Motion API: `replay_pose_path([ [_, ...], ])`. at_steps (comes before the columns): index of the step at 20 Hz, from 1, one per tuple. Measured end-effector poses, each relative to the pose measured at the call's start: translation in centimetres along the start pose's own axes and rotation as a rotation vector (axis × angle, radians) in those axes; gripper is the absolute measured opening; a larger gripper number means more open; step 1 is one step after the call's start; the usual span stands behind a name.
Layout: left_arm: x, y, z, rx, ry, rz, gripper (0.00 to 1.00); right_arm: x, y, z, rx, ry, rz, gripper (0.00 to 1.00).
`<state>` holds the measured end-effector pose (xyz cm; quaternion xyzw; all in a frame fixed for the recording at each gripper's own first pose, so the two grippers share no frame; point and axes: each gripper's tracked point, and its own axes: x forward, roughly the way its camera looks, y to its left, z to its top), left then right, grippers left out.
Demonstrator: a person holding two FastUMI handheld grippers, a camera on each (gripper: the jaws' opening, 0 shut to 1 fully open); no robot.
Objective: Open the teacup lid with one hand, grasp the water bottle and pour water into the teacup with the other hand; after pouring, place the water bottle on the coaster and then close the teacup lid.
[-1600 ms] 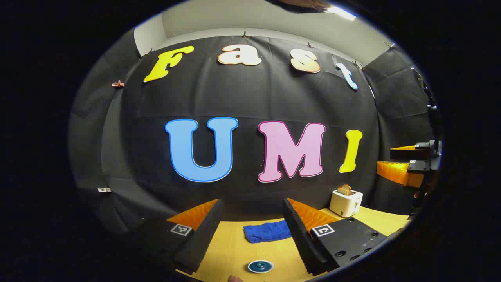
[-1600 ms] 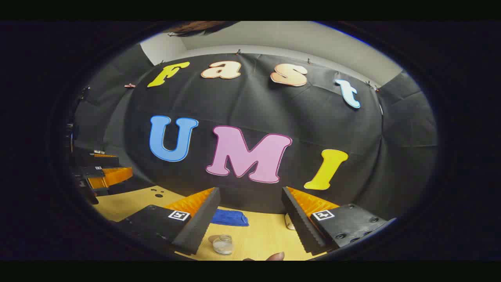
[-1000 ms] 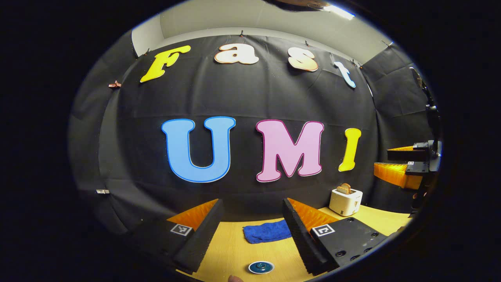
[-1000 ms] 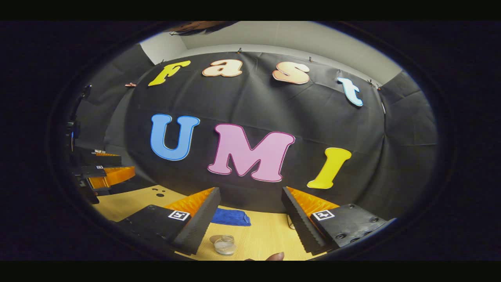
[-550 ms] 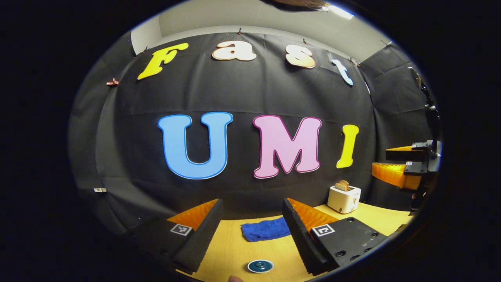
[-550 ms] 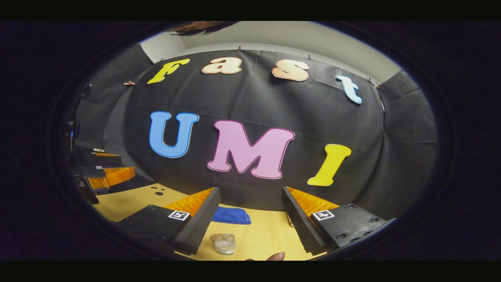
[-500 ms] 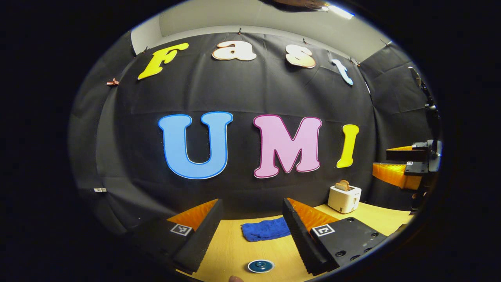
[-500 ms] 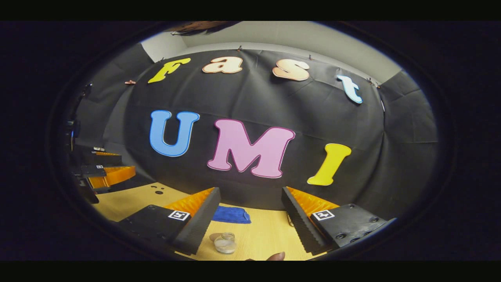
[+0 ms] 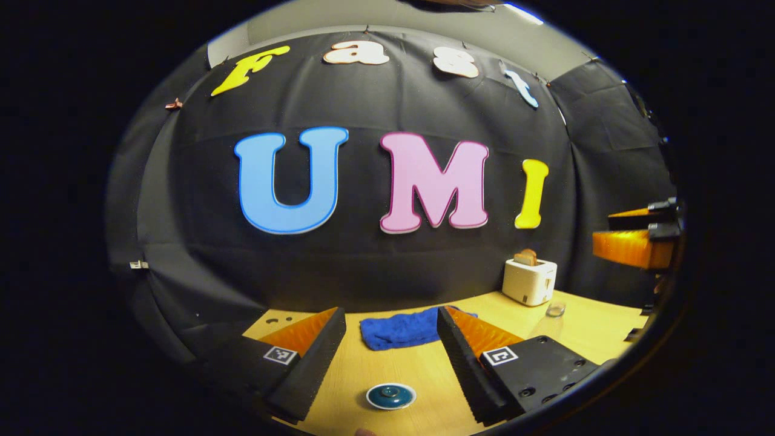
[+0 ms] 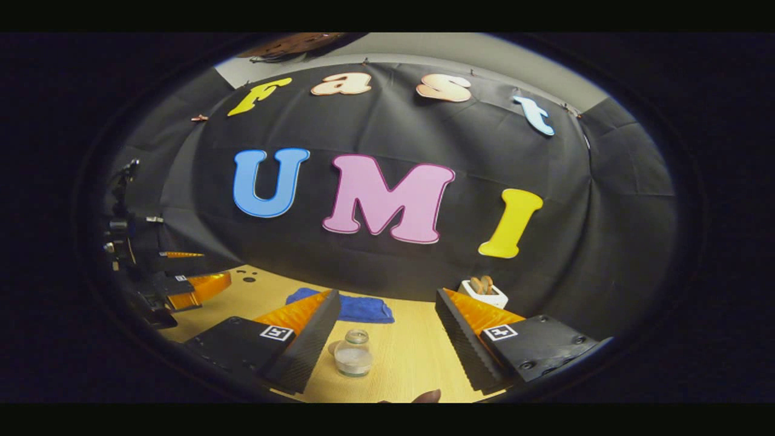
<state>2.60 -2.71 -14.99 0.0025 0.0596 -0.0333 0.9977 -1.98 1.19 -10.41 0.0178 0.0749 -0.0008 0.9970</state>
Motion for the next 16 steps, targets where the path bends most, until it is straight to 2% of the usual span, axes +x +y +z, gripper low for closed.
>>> replay_pose_path([
  [7,2.9,-0.2,-10.1,0.020,0.112,-0.013,0.90,0.4,-0.1,-3.5,-0.004,0.059,0.007,0.98],
  [10,3.5,-0.3,-12.7,0.040,0.139,-0.014,0.88,0.7,-0.1,-5.1,-0.009,0.092,0.007,0.98],
  [16,4.2,-0.3,-15.6,0.039,0.185,-0.020,0.76,1.0,0.1,-7.9,-0.009,0.155,0.016,0.96],
])
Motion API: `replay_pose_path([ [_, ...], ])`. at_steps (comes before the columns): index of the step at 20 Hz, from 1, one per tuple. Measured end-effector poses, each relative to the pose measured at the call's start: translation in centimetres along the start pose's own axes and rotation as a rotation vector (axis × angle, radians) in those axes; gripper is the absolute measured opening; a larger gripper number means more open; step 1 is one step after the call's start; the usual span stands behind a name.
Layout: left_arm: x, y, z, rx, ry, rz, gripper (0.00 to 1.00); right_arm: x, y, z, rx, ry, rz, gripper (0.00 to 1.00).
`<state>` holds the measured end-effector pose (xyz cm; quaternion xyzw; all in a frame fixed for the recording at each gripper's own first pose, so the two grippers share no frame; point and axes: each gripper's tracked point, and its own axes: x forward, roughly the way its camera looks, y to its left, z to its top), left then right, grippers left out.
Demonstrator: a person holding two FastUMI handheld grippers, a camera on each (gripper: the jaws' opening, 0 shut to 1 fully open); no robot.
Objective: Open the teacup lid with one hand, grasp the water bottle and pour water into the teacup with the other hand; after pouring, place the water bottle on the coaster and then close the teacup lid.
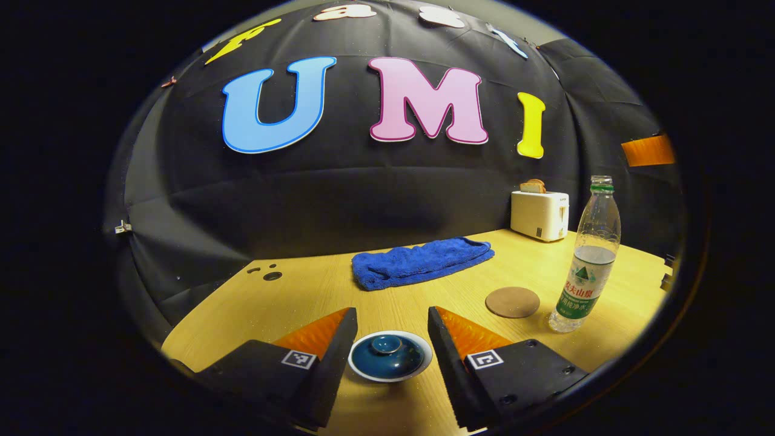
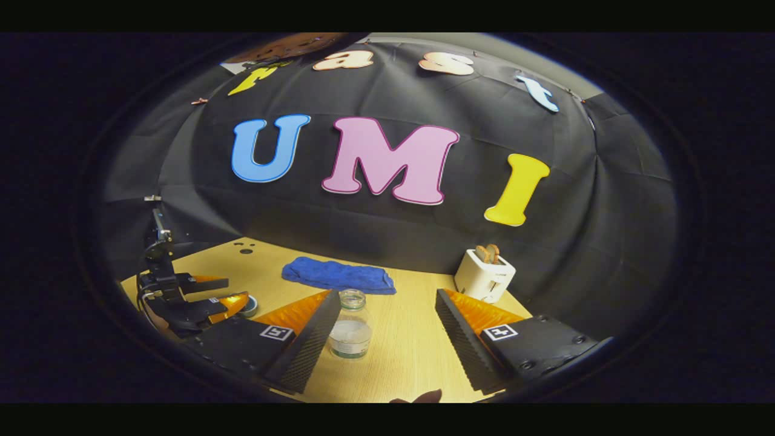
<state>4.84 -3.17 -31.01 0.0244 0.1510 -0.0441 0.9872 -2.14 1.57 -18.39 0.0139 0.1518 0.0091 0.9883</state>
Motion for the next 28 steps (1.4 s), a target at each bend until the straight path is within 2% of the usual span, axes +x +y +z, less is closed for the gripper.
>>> replay_pose_path([
  [1,0.2,0.0,-0.4,-0.005,0.008,-0.002,0.76,0.1,0.0,-0.3,0.001,0.011,0.002,0.96],
  [2,0.3,0.1,-0.6,-0.007,0.015,-0.002,0.68,0.0,0.0,-0.5,0.002,0.015,0.004,0.97],
  [4,0.6,0.2,-1.2,-0.008,0.031,0.004,0.61,-0.1,0.3,-0.7,-0.003,0.020,0.008,0.98],
  [5,0.7,0.2,-1.6,-0.010,0.039,0.007,0.62,-0.1,0.3,-0.7,-0.008,0.024,0.011,0.98],
  [6,0.8,0.3,-1.8,-0.014,0.048,0.005,0.53,-0.1,0.4,-0.8,-0.012,0.025,0.014,0.98],
  [7,0.8,0.3,-2.2,-0.017,0.057,0.006,0.58,-0.1,0.4,-0.8,-0.013,0.026,0.015,0.98],
  [8,0.9,0.4,-2.3,-0.021,0.062,0.007,0.47,0.0,0.4,-1.0,-0.012,0.027,0.016,0.98],
  [10,1.0,0.5,-2.6,-0.033,0.071,0.007,0.41,-0.1,0.5,-1.3,-0.011,0.035,0.018,0.98],
  [11,1.0,0.4,-2.5,-0.033,0.063,0.003,0.34,-0.1,0.6,-1.5,-0.012,0.039,0.019,0.98],
  [18,0.3,1.0,-0.3,-0.035,0.034,0.004,0.30,0.3,2.4,-6.7,0.007,0.091,0.061,0.98],
  [19,0.1,1.1,0.1,-0.035,0.032,0.004,0.27,0.5,2.6,-7.5,0.008,0.095,0.064,0.98],
  [20,0.0,1.2,0.5,-0.032,0.032,0.002,0.30,0.8,3.0,-8.2,0.011,0.098,0.068,0.98],
  [22,-0.3,1.2,1.5,-0.029,0.026,0.002,0.30,1.6,3.7,-9.9,0.024,0.107,0.080,0.98],
  [23,-0.3,1.2,1.8,-0.033,0.024,0.002,0.27,2.0,4.1,-10.7,0.035,0.110,0.083,0.98],
  [24,-0.4,1.2,2.2,-0.036,0.023,0.001,0.30,2.6,4.2,-11.6,0.049,0.116,0.085,0.98],
  [25,-0.6,1.3,2.5,-0.038,0.022,0.001,0.27,3.1,4.3,-12.4,0.063,0.123,0.083,0.98],
  [28,-0.5,1.3,3.4,-0.033,0.009,0.002,0.27,4.7,4.5,-13.8,0.086,0.128,0.068,0.98],
])
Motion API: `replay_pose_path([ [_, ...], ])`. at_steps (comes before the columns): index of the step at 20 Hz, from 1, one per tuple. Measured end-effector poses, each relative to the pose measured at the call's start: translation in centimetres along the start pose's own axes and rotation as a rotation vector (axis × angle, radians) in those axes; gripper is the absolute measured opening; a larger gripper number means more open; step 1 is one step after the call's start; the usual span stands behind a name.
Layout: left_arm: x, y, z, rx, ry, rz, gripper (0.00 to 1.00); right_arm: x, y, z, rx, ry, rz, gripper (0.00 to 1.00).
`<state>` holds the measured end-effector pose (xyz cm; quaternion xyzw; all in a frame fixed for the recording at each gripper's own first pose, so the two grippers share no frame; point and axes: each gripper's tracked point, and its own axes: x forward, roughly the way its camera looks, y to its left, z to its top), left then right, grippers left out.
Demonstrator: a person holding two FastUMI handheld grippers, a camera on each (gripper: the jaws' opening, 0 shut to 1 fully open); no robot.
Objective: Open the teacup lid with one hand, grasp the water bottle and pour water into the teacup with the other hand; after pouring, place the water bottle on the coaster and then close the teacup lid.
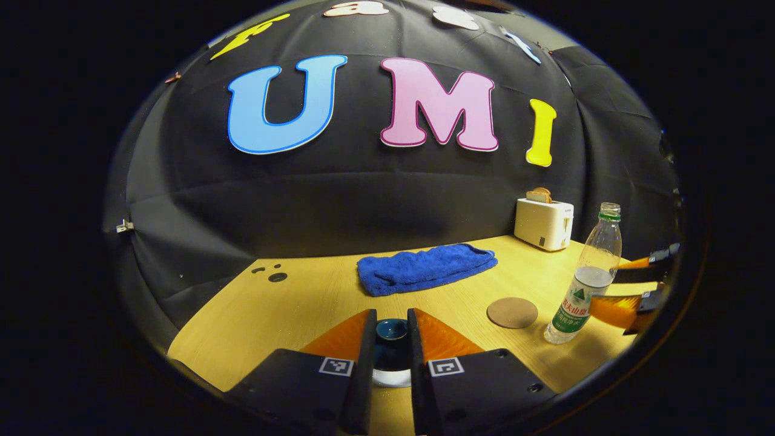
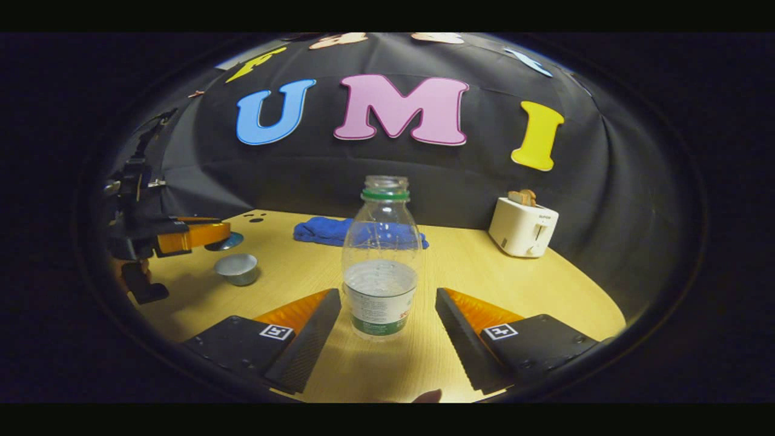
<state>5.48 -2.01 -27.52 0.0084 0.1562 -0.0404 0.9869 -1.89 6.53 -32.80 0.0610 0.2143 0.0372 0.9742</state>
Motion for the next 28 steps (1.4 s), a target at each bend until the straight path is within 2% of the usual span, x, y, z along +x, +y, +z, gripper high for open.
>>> replay_pose_path([
  [2,0.0,0.1,0.2,0.012,-0.003,0.000,0.30,0.8,0.1,-0.6,-0.023,-0.003,-0.006,0.98],
  [4,0.0,0.3,0.2,0.018,-0.002,0.006,0.27,1.6,0.3,-1.2,-0.034,0.003,-0.004,0.98],
  [7,-0.3,0.9,0.2,0.009,-0.005,0.018,0.27,3.1,1.0,-1.6,-0.017,0.017,0.022,0.97],
  [8,-0.3,1.2,0.2,0.003,-0.001,0.023,0.30,3.5,1.0,-1.7,-0.002,0.034,0.020,0.94],
  [9,-0.4,1.4,0.0,-0.003,0.001,0.029,0.27,3.6,1.1,-1.3,0.011,0.045,0.015,0.87],
  [10,-0.5,1.8,0.1,-0.007,0.001,0.037,0.30,4.1,1.0,-0.8,0.013,0.055,0.003,0.79],
  [12,-0.9,3.0,0.3,-0.020,-0.002,0.062,0.34,4.1,0.7,2.2,-0.067,0.017,-0.032,0.77],
  [16,-1.5,4.9,0.9,-0.032,-0.007,0.088,0.27,4.9,1.3,5.9,-0.291,-0.017,-0.063,0.77],
  [17,-1.8,5.4,1.1,-0.031,-0.012,0.095,0.30,5.3,1.8,5.9,-0.324,-0.014,-0.057,0.76],
  [22,-3.1,7.0,2.2,-0.017,-0.032,0.110,0.30,5.5,5.0,6.8,-0.406,-0.009,0.007,0.72],
  [23,-3.6,7.3,1.9,-0.029,-0.022,0.120,0.27,5.5,5.9,7.1,-0.419,-0.024,0.031,0.75],
  [25,-4.5,8.3,1.3,-0.044,-0.003,0.160,0.30,5.8,7.2,6.8,-0.429,-0.022,0.075,0.75],
  [26,-4.9,8.5,1.1,-0.052,0.001,0.174,0.27,5.9,7.6,6.5,-0.447,-0.012,0.094,0.75],
  [27,-5.3,8.8,1.0,-0.058,0.002,0.188,0.30,6.1,7.9,6.3,-0.474,-0.007,0.108,0.75],
  [28,-5.7,9.1,0.8,-0.062,0.005,0.199,0.27,6.3,8.3,6.3,-0.502,-0.004,0.118,0.75],
])
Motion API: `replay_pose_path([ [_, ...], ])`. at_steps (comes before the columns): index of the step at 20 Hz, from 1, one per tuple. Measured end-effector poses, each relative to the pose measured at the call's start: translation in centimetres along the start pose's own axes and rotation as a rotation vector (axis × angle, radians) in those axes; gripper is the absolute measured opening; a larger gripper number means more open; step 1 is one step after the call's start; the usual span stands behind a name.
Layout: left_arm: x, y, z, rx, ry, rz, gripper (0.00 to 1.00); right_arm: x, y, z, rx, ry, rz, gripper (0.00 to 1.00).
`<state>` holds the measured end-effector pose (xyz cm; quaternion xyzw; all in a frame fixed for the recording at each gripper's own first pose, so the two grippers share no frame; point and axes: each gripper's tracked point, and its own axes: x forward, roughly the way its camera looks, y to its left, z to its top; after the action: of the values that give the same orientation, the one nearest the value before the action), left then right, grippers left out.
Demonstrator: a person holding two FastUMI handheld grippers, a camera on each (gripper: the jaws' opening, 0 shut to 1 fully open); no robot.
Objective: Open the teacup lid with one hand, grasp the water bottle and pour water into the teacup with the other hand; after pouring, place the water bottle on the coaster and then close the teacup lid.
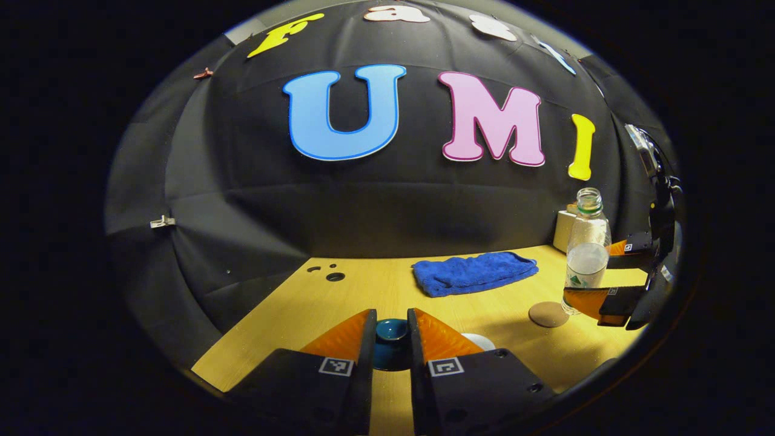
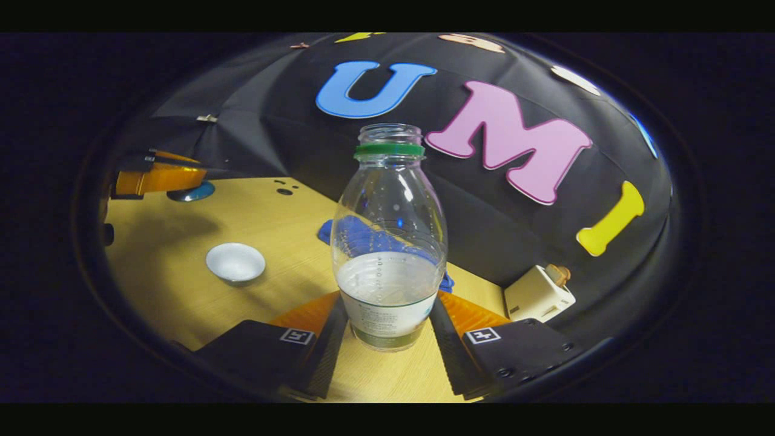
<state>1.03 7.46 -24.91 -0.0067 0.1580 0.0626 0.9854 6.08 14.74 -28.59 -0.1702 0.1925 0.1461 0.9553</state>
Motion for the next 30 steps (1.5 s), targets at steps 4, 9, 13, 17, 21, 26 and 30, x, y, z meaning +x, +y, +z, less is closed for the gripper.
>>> replay_pose_path([
  [4,-0.8,1.0,-0.4,0.020,0.000,0.031,0.27,0.6,1.3,0.3,-0.068,0.005,0.021,0.75],
  [9,-1.2,1.1,-0.4,0.005,-0.006,0.038,0.30,1.4,1.6,-0.8,-0.174,0.059,-0.002,0.75],
  [13,-0.9,1.1,-0.7,-0.005,-0.010,0.036,0.27,1.8,1.5,-2.1,-0.257,0.105,-0.030,0.75],
  [17,-0.4,1.8,-1.1,0.000,-0.009,0.038,0.27,2.3,1.9,-3.2,-0.382,0.140,-0.039,0.75],
  [21,-0.3,2.4,-1.3,0.011,-0.009,0.043,0.27,3.1,2.6,-3.8,-0.515,0.158,-0.043,0.75],
  [26,-0.4,3.0,-1.7,0.004,-0.006,0.052,0.30,3.8,3.3,-3.9,-0.640,0.167,-0.050,0.75],
  [30,-0.7,3.5,-2.0,0.003,-0.003,0.060,0.30,4.0,2.9,-3.8,-0.739,0.178,-0.087,0.72],
])
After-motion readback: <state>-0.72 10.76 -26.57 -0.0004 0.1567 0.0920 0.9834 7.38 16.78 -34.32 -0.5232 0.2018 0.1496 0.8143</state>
